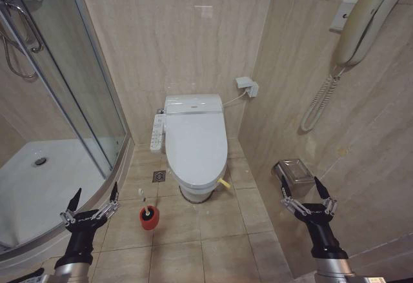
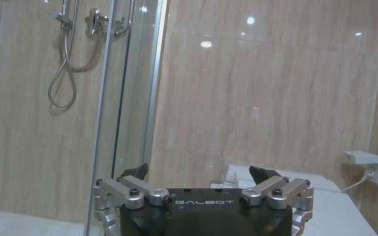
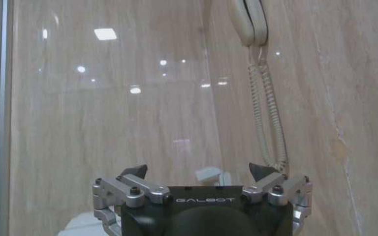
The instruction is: Open the toilet lid, clean the toilet bowl with a toilet brush, close the toilet lid, and flush.
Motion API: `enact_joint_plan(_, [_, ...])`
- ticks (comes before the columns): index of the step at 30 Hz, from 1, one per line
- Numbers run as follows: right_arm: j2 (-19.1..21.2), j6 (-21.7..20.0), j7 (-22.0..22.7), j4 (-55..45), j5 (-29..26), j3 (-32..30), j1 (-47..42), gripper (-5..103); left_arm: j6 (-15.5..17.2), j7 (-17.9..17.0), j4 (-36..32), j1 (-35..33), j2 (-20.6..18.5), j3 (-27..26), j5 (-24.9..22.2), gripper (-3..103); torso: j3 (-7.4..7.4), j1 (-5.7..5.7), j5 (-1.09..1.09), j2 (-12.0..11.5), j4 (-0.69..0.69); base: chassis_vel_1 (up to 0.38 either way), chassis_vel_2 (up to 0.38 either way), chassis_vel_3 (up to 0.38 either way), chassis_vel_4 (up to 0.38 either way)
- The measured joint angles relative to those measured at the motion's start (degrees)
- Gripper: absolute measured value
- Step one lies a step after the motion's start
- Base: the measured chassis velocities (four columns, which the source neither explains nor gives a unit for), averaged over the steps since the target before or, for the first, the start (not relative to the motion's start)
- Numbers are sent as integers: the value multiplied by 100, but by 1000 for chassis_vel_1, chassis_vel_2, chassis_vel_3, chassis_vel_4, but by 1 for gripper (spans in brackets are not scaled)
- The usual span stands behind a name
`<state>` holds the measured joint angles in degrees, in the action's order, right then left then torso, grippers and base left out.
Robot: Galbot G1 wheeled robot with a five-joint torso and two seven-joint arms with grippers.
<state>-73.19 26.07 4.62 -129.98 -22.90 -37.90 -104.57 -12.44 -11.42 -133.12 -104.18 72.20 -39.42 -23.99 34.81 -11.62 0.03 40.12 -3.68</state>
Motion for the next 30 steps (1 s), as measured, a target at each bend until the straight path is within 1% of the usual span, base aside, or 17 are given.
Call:
enact_joint_plan(7, [-33,-2,48,-110,-3,45,78,100,-15,6,-66,-64,6,-109,-2,100,0,0,0,0,0,0,0,0,0])
enact_joint_plan(15, [-64,47,40,-69,-13,101,132,100,-41,22,-29,-55,46,-110,1,100,0,1,0,0,0,-31,30,40,-25])
enact_joint_plan(20, [-77,51,45,-17,-32,85,171,100,-48,29,64,-11,65,-62,19,100,0,1,-1,0,-1,-146,124,143,-151])
enact_joint_plan(26, [-73,98,49,58,-27,57,183,100,-64,31,121,19,78,-23,28,100,1,-2,0,0,2,-191,223,225,-209])
enact_joint_plan(30, [-75,195,1,82,-30,57,202,100,-82,32,153,29,84,-12,30,100,1,-3,0,-1,0,-280,266,264,-266])
